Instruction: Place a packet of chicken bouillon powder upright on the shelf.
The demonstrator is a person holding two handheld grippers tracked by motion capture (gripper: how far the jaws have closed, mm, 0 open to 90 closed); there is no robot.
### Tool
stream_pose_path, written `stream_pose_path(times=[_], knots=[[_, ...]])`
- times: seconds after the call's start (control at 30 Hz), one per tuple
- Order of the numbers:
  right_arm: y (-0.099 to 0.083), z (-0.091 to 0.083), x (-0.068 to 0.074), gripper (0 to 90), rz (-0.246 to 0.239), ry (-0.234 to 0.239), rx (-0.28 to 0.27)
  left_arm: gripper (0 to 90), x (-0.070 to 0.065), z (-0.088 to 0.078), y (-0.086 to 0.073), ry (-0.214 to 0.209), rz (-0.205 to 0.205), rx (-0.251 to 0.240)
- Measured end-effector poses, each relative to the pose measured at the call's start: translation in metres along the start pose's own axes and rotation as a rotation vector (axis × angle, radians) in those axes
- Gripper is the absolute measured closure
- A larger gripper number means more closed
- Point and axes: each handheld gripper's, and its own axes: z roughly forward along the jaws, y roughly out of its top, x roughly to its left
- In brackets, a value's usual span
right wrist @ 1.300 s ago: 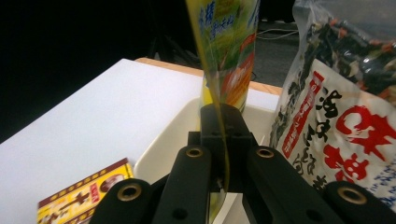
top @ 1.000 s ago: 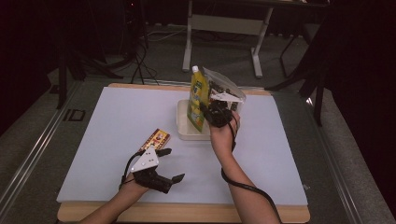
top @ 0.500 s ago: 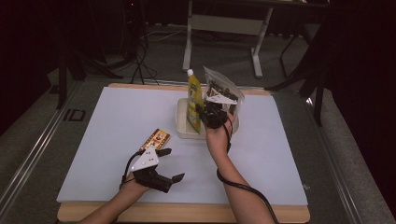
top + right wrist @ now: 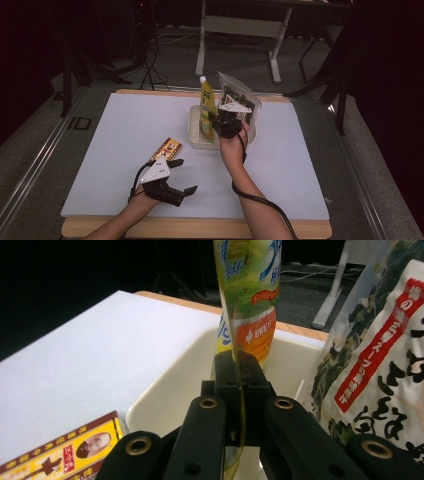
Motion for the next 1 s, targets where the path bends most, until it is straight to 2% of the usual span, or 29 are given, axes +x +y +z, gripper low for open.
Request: stream_pose_path(times=[0.1, 0.13, 0.2, 0.5, 0.63, 0.77, 0.83, 1.0], knots=[[-0.008, 0.007, 0.002, 90.0, -0.021, -0.017, 0.047, 3.7, -0.001, 0.0, 0.0, -0.002, 0.003, 0.003], [-0.014, 0.01, 0.001, 89.9, -0.029, -0.01, 0.044, 3.7, 0.0, -0.001, 0.0, -0.004, -0.001, 0.0], [-0.02, 0.009, -0.002, 89.9, 0.008, 0.013, 0.026, 3.7, 0.0, -0.001, 0.0, -0.002, -0.002, 0.0], [-0.022, 0.005, -0.005, 88.4, 0.021, 0.023, 0.029, 3.7, 0.0, 0.0, -0.001, -0.003, -0.005, 0.002], [-0.021, 0.003, -0.007, 76.9, 0.046, 0.055, 0.031, 3.6, 0.0, 0.0, 0.0, 0.017, -0.008, 0.0], [-0.016, -0.004, -0.006, 63.7, 0.055, 0.085, 0.012, 3.6, 0.0, 0.001, -0.001, 0.002, -0.001, 0.001], [-0.012, -0.007, -0.004, 56.6, 0.048, 0.102, 0.012, 3.7, 0.0, 0.002, -0.001, 0.007, 0.027, -0.004], [-0.006, -0.02, 0.003, 43.8, 0.016, 0.138, -0.003, 3.7, 0.002, 0.0, 0.001, 0.013, 0.017, -0.022]])
